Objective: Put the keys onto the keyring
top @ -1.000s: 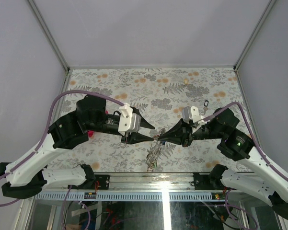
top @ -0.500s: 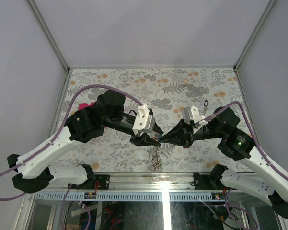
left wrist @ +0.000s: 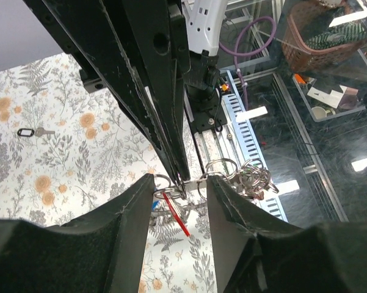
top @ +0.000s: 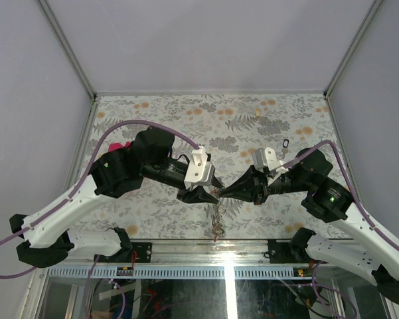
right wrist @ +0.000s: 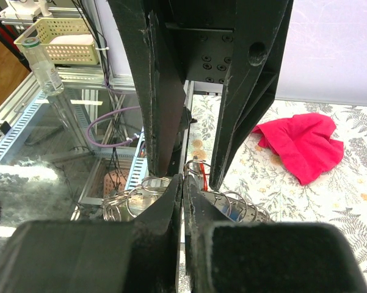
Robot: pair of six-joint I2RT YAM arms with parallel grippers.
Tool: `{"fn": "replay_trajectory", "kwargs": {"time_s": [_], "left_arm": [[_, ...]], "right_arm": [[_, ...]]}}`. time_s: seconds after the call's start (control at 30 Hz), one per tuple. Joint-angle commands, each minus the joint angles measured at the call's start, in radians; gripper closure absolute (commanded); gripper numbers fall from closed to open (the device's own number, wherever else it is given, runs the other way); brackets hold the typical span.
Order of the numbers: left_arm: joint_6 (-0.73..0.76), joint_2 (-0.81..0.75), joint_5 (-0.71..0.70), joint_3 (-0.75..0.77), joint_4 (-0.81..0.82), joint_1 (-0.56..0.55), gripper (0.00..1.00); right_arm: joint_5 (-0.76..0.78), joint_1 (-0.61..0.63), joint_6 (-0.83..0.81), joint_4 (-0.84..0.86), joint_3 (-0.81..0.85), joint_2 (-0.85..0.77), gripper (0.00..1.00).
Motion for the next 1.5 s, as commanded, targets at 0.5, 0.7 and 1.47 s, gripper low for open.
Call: {"fn": "replay_trajectory", "kwargs": {"time_s": [0.5, 0.7, 1.47], "left_arm": [[0.02, -0.042, -0.047, 0.026, -0.044, -0.007, 0.69], [0.02, -0.046, -0.055, 0.025, -0.044, -0.006, 0.74], [0.023, -0.061, -0.12, 0.013, -0.033, -0.007, 1.0]], "right_arm": [[0.045, 0.005, -0.003, 0.071, 0.053, -0.038, 1.0], [0.045, 0.005, 0.0, 0.071, 0.054, -0.038, 1.0], [0.074, 0.006, 0.047, 0.118, 0.058, -0.053, 1.0]]}}
